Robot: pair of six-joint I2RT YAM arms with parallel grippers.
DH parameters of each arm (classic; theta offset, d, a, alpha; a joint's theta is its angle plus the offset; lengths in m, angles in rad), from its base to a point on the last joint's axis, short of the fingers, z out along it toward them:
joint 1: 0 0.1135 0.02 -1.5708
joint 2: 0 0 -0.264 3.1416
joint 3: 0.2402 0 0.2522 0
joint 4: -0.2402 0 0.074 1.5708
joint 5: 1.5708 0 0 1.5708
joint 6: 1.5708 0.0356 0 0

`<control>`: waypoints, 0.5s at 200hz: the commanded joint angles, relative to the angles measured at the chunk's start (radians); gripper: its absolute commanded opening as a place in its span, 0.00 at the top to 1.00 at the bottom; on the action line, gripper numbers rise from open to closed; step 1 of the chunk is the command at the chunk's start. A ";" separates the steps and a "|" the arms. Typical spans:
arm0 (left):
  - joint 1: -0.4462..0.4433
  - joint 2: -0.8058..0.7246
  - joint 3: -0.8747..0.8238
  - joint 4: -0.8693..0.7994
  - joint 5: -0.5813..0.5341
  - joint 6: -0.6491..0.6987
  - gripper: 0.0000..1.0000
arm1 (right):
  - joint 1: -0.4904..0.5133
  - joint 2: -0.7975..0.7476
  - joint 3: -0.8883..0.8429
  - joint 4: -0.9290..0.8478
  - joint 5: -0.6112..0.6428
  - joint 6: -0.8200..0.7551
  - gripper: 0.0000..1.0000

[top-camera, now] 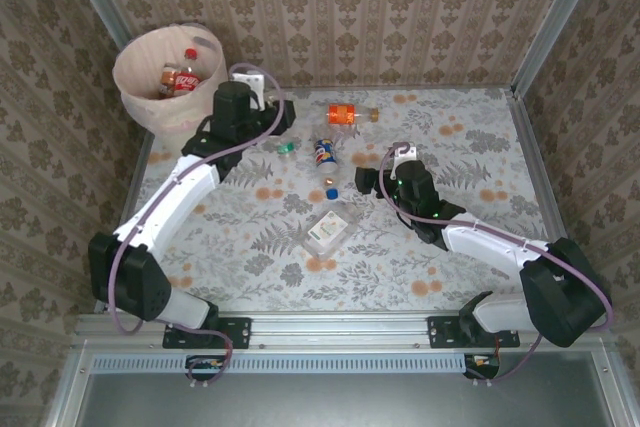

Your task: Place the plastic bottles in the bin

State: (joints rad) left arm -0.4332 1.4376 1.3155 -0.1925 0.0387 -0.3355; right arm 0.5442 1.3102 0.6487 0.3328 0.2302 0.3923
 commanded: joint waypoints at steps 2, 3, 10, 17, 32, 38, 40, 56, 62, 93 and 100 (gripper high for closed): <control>0.031 -0.054 0.069 -0.081 -0.111 0.097 0.46 | 0.000 0.011 0.040 -0.014 0.025 -0.004 0.00; 0.031 -0.056 0.073 -0.084 -0.115 0.098 0.46 | 0.001 0.011 0.041 -0.014 0.024 -0.006 0.00; 0.034 -0.062 0.097 -0.103 -0.147 0.121 0.46 | 0.000 0.010 0.043 -0.013 0.023 -0.007 0.00; 0.037 -0.068 0.120 -0.121 -0.179 0.139 0.46 | 0.000 0.010 0.045 -0.015 0.022 -0.010 0.00; 0.054 -0.076 0.168 -0.147 -0.236 0.178 0.46 | 0.000 0.009 0.046 -0.015 0.022 -0.012 0.00; 0.064 -0.078 0.187 -0.151 -0.248 0.187 0.46 | 0.001 0.009 0.046 -0.016 0.024 -0.012 0.00; 0.069 -0.079 0.194 -0.151 -0.249 0.190 0.46 | 0.001 0.009 0.047 -0.017 0.023 -0.012 0.00; 0.107 -0.082 0.243 -0.149 -0.259 0.210 0.45 | 0.001 0.008 0.055 -0.031 0.022 -0.015 0.00; 0.121 -0.082 0.257 -0.140 -0.267 0.218 0.46 | 0.000 0.006 0.058 -0.036 0.021 -0.017 0.00; 0.195 -0.082 0.297 -0.054 -0.278 0.246 0.46 | 0.000 -0.006 0.062 -0.037 0.022 -0.029 0.00; 0.214 -0.082 0.296 -0.021 -0.250 0.254 0.45 | 0.000 -0.011 0.062 -0.038 0.024 -0.034 0.00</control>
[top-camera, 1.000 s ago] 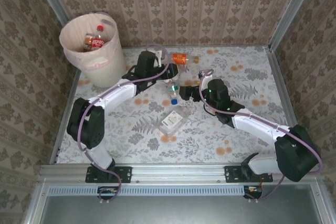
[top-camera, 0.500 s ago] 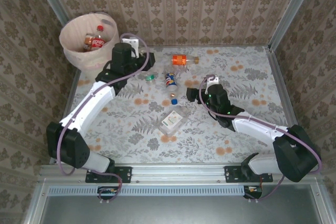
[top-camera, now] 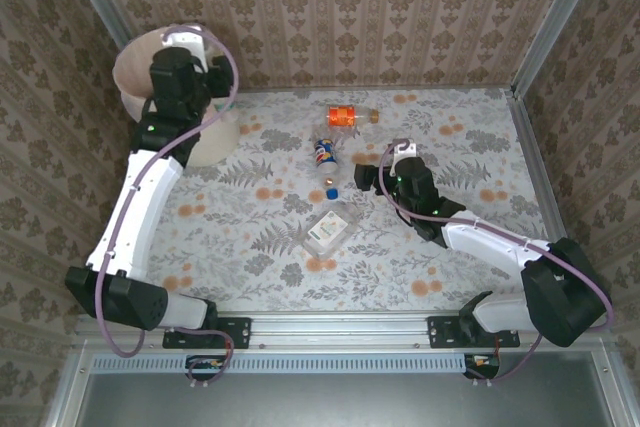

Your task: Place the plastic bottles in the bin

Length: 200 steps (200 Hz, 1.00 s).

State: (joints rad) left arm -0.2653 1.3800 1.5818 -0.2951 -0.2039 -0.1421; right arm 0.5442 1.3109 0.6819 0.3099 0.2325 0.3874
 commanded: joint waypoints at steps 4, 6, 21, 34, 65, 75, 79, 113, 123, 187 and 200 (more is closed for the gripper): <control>0.059 -0.022 0.030 0.097 0.011 0.063 0.44 | 0.000 -0.014 0.028 -0.017 0.022 -0.032 0.00; 0.065 -0.020 0.030 0.104 0.018 0.066 0.44 | 0.000 -0.016 0.027 -0.017 0.022 -0.033 0.00; 0.109 0.004 0.058 0.124 0.017 0.070 0.45 | 0.001 -0.028 0.019 -0.021 0.031 -0.043 0.00; 0.150 0.037 0.102 0.115 0.014 0.075 0.45 | 0.000 -0.040 0.011 -0.023 0.034 -0.048 0.00; 0.231 0.121 0.165 0.124 -0.002 0.104 0.46 | 0.000 -0.073 0.005 -0.059 0.042 -0.053 0.00; 0.256 0.150 0.183 0.125 0.009 0.118 0.46 | 0.000 -0.086 0.002 -0.067 0.044 -0.053 0.00; 0.265 0.166 0.193 0.125 0.014 0.127 0.46 | 0.001 -0.092 0.000 -0.069 0.047 -0.053 0.00; 0.318 0.292 0.272 0.120 -0.001 0.217 0.49 | 0.000 -0.130 -0.015 -0.085 0.067 -0.054 0.00; 0.328 0.317 0.285 0.129 0.001 0.233 0.49 | 0.000 -0.139 -0.015 -0.101 0.071 -0.051 0.00; 0.367 0.519 0.456 0.055 -0.193 0.283 0.48 | 0.001 -0.191 -0.047 -0.127 0.097 -0.035 0.00; 0.371 0.555 0.481 0.038 -0.219 0.284 0.46 | 0.000 -0.195 -0.051 -0.128 0.101 -0.038 0.00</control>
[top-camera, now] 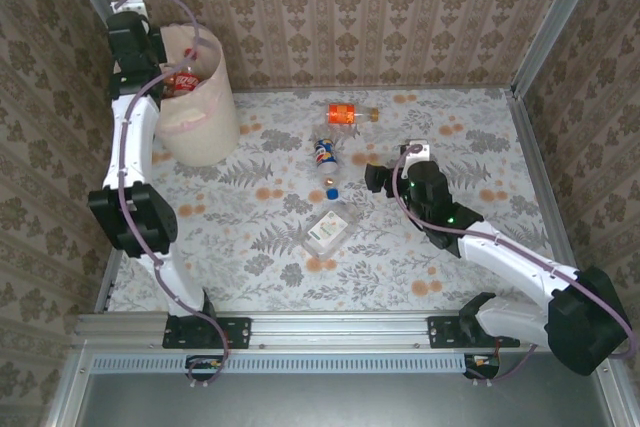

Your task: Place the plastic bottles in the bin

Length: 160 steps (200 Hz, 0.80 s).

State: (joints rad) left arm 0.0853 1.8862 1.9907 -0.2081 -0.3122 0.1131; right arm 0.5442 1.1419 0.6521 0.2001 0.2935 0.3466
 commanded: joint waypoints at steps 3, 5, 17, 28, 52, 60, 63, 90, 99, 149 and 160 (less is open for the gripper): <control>0.021 0.056 0.077 -0.051 -0.116 0.032 0.45 | -0.001 -0.027 -0.022 -0.019 0.040 0.002 0.00; 0.022 0.062 0.080 -0.053 -0.120 0.032 0.45 | -0.001 -0.027 -0.021 -0.019 0.041 0.001 0.00; 0.021 0.091 0.109 -0.071 -0.144 0.041 0.41 | -0.001 -0.031 -0.022 -0.023 0.045 -0.002 0.00; 0.022 0.126 0.158 -0.109 -0.173 0.039 0.36 | -0.001 -0.033 -0.020 -0.026 0.048 -0.004 0.00; 0.023 0.187 0.281 -0.226 -0.194 -0.008 0.23 | -0.001 -0.033 -0.019 -0.028 0.053 -0.006 0.00; 0.022 0.190 0.298 -0.244 -0.184 -0.026 0.20 | 0.000 -0.031 -0.019 -0.027 0.054 -0.005 0.00; 0.022 0.189 0.300 -0.248 -0.177 -0.032 0.19 | -0.001 -0.031 -0.019 -0.027 0.056 -0.004 0.00; 0.020 0.174 0.308 -0.268 -0.155 -0.081 0.13 | -0.002 -0.022 -0.016 -0.025 0.056 0.003 0.00; 0.018 0.169 0.314 -0.279 -0.155 -0.095 0.12 | -0.003 -0.018 -0.016 -0.023 0.056 0.006 0.00; -0.001 0.112 0.293 -0.309 -0.085 -0.156 0.06 | -0.010 0.006 0.003 -0.036 0.032 0.017 0.00; -0.008 0.097 0.280 -0.310 -0.068 -0.166 0.04 | -0.010 0.011 0.004 -0.037 0.028 0.021 0.00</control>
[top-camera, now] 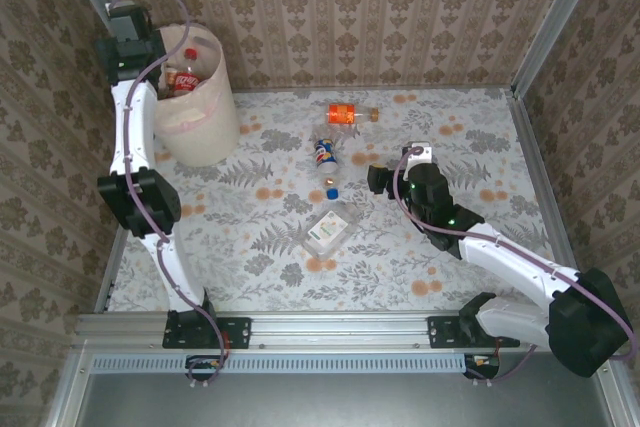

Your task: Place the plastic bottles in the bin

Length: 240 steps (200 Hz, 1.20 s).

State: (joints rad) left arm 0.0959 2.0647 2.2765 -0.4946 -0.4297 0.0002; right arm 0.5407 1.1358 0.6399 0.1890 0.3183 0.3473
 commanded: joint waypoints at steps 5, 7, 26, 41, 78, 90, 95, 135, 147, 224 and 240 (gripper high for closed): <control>-0.022 -0.090 -0.012 -0.022 0.057 -0.058 0.04 | -0.008 0.019 0.018 -0.028 0.001 0.023 0.00; -0.022 -0.094 -0.014 -0.020 0.061 -0.060 0.04 | -0.008 0.020 0.018 -0.028 0.000 0.024 0.00; -0.035 -0.126 -0.040 -0.018 0.107 -0.086 0.00 | -0.016 0.026 0.025 -0.042 -0.017 0.035 0.00; -0.046 -0.158 -0.067 -0.008 0.148 -0.103 0.00 | -0.029 0.034 0.040 -0.066 -0.055 0.038 0.00; -0.087 -0.264 -0.187 0.044 0.265 -0.159 0.00 | -0.064 0.067 0.071 -0.087 -0.135 0.016 0.00; -0.105 -0.310 -0.247 0.089 0.296 -0.164 0.00 | -0.076 0.084 0.081 -0.096 -0.155 0.005 0.00; -0.113 -0.329 -0.269 0.103 0.306 -0.168 0.00 | -0.082 0.091 0.087 -0.101 -0.164 0.000 0.00; -0.161 -0.489 -0.500 0.215 0.389 -0.306 0.00 | -0.134 0.158 0.144 -0.146 -0.256 -0.087 0.00; -0.174 -0.536 -0.595 0.283 0.436 -0.378 0.00 | -0.158 0.189 0.173 -0.166 -0.282 -0.111 0.00; -0.311 -0.720 -0.925 0.389 0.565 -0.591 0.00 | -0.330 0.468 0.462 -0.230 -0.518 -0.330 0.00; -0.311 -0.746 -0.956 0.349 0.557 -0.601 0.00 | -0.357 0.552 0.546 -0.270 -0.585 -0.371 0.00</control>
State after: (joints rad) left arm -0.2173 1.3769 1.3567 -0.1635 0.1078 -0.5339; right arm 0.2203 1.5925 1.0752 -0.0116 -0.1207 0.0841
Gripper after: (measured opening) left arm 0.999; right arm 0.999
